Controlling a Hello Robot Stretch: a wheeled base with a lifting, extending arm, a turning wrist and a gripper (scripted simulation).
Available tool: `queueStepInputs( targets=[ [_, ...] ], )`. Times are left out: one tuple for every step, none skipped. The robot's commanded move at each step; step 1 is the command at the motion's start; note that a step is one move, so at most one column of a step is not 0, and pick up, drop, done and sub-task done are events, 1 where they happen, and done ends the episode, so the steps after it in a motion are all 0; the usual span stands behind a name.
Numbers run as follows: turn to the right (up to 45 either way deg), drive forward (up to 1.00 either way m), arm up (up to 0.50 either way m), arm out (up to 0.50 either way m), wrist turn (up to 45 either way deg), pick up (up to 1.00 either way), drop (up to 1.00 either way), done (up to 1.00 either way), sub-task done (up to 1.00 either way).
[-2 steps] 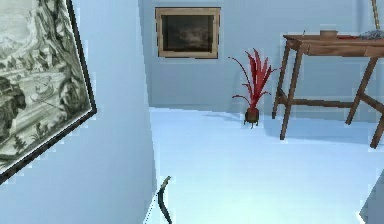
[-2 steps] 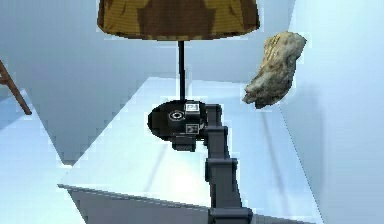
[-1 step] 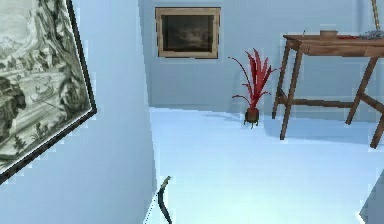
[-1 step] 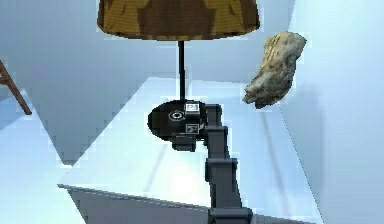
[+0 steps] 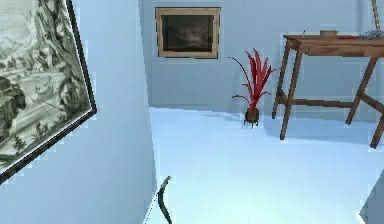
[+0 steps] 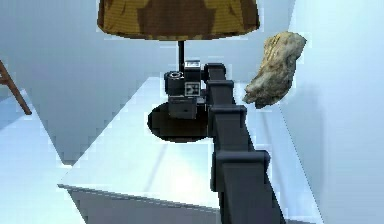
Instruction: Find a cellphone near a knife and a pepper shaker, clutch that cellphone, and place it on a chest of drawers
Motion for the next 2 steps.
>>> queueStepInputs(
  targets=[
    [0.0, 0.0, 0.02, 0.0, 0.0, 0.0, 0.0, 0.0, 0.0],
    [0.0, 0.0, 0.0, 0.0, -45.0, 0.0, 0.0, 0.0, 0.0]
  ],
)
